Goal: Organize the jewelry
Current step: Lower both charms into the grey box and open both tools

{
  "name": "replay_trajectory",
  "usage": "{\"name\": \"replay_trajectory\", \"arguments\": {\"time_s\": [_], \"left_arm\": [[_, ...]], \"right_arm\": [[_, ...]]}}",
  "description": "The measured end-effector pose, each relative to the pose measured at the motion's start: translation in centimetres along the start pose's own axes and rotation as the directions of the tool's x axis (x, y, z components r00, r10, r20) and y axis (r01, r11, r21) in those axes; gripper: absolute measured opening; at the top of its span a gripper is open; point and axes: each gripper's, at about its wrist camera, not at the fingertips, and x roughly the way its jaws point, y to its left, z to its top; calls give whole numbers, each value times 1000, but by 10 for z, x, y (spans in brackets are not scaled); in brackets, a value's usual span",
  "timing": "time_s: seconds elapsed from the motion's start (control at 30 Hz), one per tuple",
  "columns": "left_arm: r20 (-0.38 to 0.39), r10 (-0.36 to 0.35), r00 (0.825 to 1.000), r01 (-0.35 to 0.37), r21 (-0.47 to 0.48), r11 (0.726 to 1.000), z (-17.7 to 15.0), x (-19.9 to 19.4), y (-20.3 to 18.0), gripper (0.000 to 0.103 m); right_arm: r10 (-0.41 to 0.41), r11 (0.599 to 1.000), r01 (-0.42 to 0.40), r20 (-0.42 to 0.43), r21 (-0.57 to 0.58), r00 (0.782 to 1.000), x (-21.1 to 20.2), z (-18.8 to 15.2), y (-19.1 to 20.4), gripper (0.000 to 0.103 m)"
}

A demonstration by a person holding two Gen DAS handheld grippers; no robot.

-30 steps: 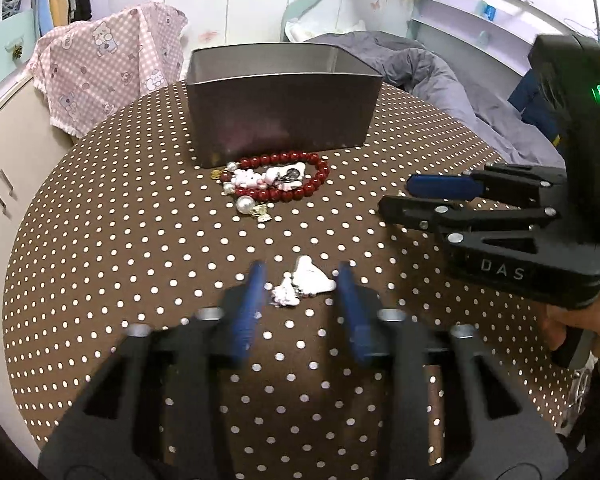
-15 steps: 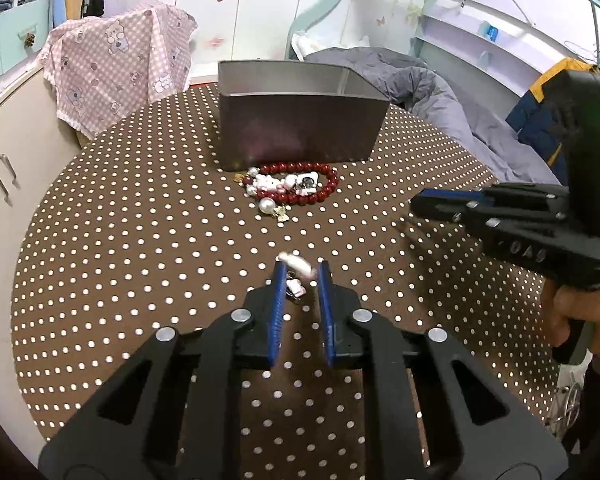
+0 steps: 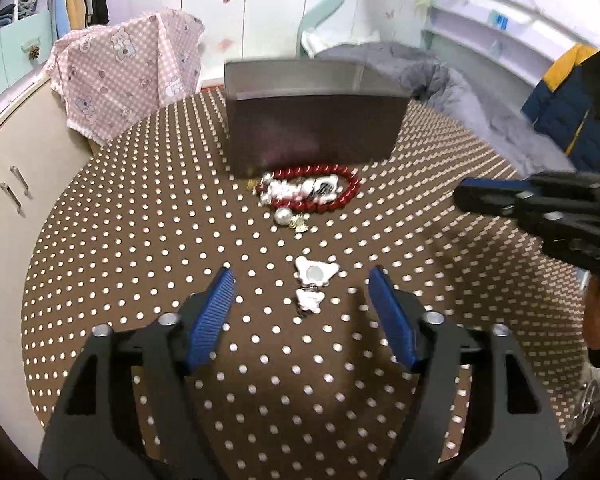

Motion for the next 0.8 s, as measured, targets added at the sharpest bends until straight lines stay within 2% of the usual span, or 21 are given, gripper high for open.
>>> {"name": "replay_trajectory", "arguments": {"time_s": [0.03, 0.07, 0.13, 0.23, 0.4, 0.5, 0.63, 0.8], "left_arm": [[-8, 0, 1000, 0, 1, 1000, 1, 2, 0, 48], [-7, -12, 1000, 12, 10, 1000, 3, 1, -1, 27], [-12, -22, 1000, 22, 19, 1000, 3, 2, -3, 16], [-7, -70, 998, 70, -9, 998, 1, -2, 1, 15], [37, -73, 997, 73, -19, 997, 4, -23, 12, 15], [92, -65, 994, 68, -27, 997, 14, -45, 16, 15], [180, -47, 982, 52, -24, 998, 37, -77, 20, 15], [288, -25, 957, 28, -5, 1000, 82, -110, 22, 16]], "right_arm": [[2, 1000, -2, 1, 2, 1000, -1, 0, -1, 10], [3, 1000, -3, 4, 3, 1000, -3, 1, -2, 10], [2, 1000, -2, 8, 4, 1000, -4, 3, -2, 10], [4, 1000, -4, 18, -2, 1000, -9, 6, -3, 10], [13, 1000, -11, 53, -23, 999, -22, 20, 0, 10], [18, 999, -14, 86, -45, 996, -33, 34, 4, 10], [19, 996, -7, 141, -84, 990, -52, 61, 9, 10], [37, 993, -12, 216, -113, 976, -72, 105, 10, 10]]}}
